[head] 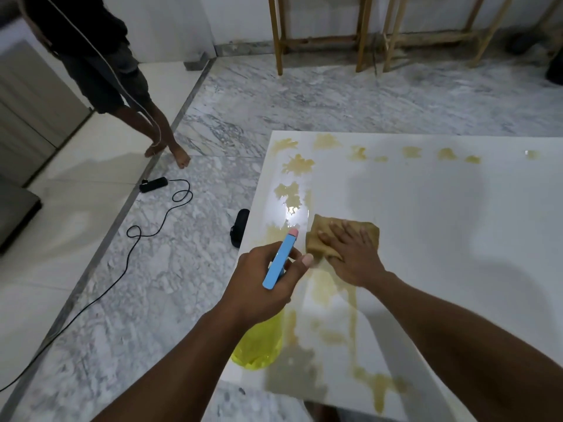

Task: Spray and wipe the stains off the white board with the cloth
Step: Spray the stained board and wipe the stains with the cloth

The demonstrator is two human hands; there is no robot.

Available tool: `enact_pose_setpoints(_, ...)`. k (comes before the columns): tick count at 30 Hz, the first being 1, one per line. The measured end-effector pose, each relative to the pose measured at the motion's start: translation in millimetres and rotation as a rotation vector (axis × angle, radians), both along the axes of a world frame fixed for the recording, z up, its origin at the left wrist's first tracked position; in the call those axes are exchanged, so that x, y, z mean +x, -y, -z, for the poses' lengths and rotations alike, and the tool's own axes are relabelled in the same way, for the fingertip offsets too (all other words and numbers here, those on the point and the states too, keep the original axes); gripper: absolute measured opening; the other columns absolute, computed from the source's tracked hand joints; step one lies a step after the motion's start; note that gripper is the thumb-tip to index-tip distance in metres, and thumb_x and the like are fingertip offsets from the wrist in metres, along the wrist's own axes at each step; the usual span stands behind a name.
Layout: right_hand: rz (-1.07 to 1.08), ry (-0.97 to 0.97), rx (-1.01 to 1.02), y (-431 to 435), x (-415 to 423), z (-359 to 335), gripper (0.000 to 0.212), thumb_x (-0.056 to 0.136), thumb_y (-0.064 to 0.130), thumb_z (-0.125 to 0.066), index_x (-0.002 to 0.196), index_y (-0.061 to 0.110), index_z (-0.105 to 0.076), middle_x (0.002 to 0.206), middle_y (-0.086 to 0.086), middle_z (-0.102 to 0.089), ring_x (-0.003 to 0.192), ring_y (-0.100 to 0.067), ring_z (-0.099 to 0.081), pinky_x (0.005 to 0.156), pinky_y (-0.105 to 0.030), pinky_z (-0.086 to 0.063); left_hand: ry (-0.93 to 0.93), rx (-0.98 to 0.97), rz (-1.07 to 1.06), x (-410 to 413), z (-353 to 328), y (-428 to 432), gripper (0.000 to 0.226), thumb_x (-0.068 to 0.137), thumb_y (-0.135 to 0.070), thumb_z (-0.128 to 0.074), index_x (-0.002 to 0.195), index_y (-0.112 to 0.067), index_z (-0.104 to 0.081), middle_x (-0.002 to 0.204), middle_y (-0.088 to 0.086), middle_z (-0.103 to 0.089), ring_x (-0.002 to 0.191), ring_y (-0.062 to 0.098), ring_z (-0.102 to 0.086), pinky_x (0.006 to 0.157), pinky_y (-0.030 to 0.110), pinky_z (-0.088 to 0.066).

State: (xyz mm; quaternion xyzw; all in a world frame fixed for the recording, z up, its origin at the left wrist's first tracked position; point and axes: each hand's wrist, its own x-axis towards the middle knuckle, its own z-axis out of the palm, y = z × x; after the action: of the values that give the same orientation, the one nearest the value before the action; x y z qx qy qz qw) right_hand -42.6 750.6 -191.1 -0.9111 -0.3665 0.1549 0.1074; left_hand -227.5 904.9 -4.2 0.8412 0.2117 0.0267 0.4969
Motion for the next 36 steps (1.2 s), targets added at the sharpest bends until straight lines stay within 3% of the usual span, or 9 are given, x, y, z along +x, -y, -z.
enact_pose_setpoints(7,-0.023,0.024,0.033,60,-140,14,0.066,0.088,0.053,-0.022,0.153,0.046,-0.026,0.165,0.011,-0.015,0.154,-0.022,-0.009,0.121,-0.049,-0.003,0.024,-0.04,-0.023,-114,-6,32,0.029,0.093,-0.045,-0.074,0.089,-0.017,-0.069,0.073,0.019,-0.071,0.055,0.031,-0.073,0.05,0.02,-0.054)
enact_pose_setpoints(13,0.024,-0.06,0.079,78,-205,3,0.064,0.088,0.054,-0.018,0.148,0.045,-0.038,0.159,0.02,-0.017,0.153,-0.014,-0.01,0.121,-0.043,-0.004,0.016,-0.034,-0.006,-189,-5,40,0.03,0.093,-0.046,-0.073,0.088,-0.017,-0.069,0.075,0.02,-0.071,0.052,0.027,-0.072,0.052,0.022,-0.056)
enact_pose_setpoints(16,0.149,-0.216,0.092,73,-192,-18,0.044,0.1,0.044,-0.042,0.143,0.04,-0.051,0.152,0.015,-0.044,0.143,-0.012,-0.038,0.117,-0.037,-0.024,0.007,-0.022,0.032,-195,-7,34,0.032,0.093,-0.049,-0.073,0.093,-0.017,-0.07,0.079,0.019,-0.074,0.052,0.024,-0.072,0.053,0.023,-0.057)
enact_pose_setpoints(18,0.375,-0.535,0.309,68,-179,-54,0.036,0.098,0.04,-0.051,0.13,0.032,-0.065,0.122,0.0,-0.072,0.111,-0.019,-0.065,0.098,-0.038,-0.048,-0.009,-0.023,0.069,-187,-7,26,0.035,0.093,-0.051,-0.072,0.097,-0.016,-0.071,0.079,0.02,-0.073,0.053,0.027,-0.073,0.055,0.028,-0.061)
enact_pose_setpoints(20,0.605,-0.942,0.559,64,-160,-82,0.034,0.101,0.033,-0.051,0.124,0.013,-0.066,0.111,-0.014,-0.073,0.098,-0.025,-0.068,0.084,-0.038,-0.053,-0.038,-0.006,0.108,-170,-6,17,0.036,0.093,-0.053,-0.072,0.093,-0.016,-0.071,0.072,0.017,-0.07,0.055,0.03,-0.072,0.058,0.038,-0.065)
enact_pose_setpoints(24,0.819,-1.419,0.803,54,-115,-110,0.041,0.098,0.032,-0.054,0.124,0.002,-0.066,0.124,-0.023,-0.068,0.11,-0.039,-0.066,0.09,-0.047,-0.054,-0.088,0.147,0.204,-127,0,1,0.043,0.089,-0.063,-0.067,0.081,-0.021,-0.068,0.063,0.005,-0.065,0.058,0.028,-0.068,0.063,0.05,-0.062)
enact_pose_setpoints(28,0.843,-1.536,0.806,38,-83,-109,0.05,0.095,0.035,-0.057,0.132,0.003,-0.061,0.135,-0.025,-0.06,0.121,-0.044,-0.059,0.101,-0.053,-0.048,-0.127,0.262,0.308,-85,0,-4,0.054,0.091,-0.065,-0.063,0.077,-0.012,-0.063,0.07,0.012,-0.065,0.062,0.03,-0.06,0.063,0.045,-0.049)
enact_pose_setpoints(32,0.831,-1.58,0.792,23,-55,-108,0.053,0.096,0.036,-0.056,0.135,0.0,-0.058,0.138,-0.027,-0.057,0.128,-0.045,-0.054,0.107,-0.055,-0.044,-0.2,0.369,0.35,-46,3,-14,0.056,0.093,-0.061,-0.062,0.059,-0.021,-0.04,0.056,0.001,-0.042,0.051,0.02,-0.04,0.054,0.032,-0.033)
enact_pose_setpoints(36,0.813,-1.538,0.771,8,-29,-109,0.048,0.099,0.036,-0.051,0.131,0.001,-0.061,0.133,-0.026,-0.061,0.124,-0.044,-0.057,0.107,-0.054,-0.045,-0.277,0.417,0.349,-28,11,-27,0.057,0.089,-0.071,-0.059,0.064,-0.024,-0.04,0.062,-0.003,-0.046,0.056,0.017,-0.044,0.055,0.03,-0.034)
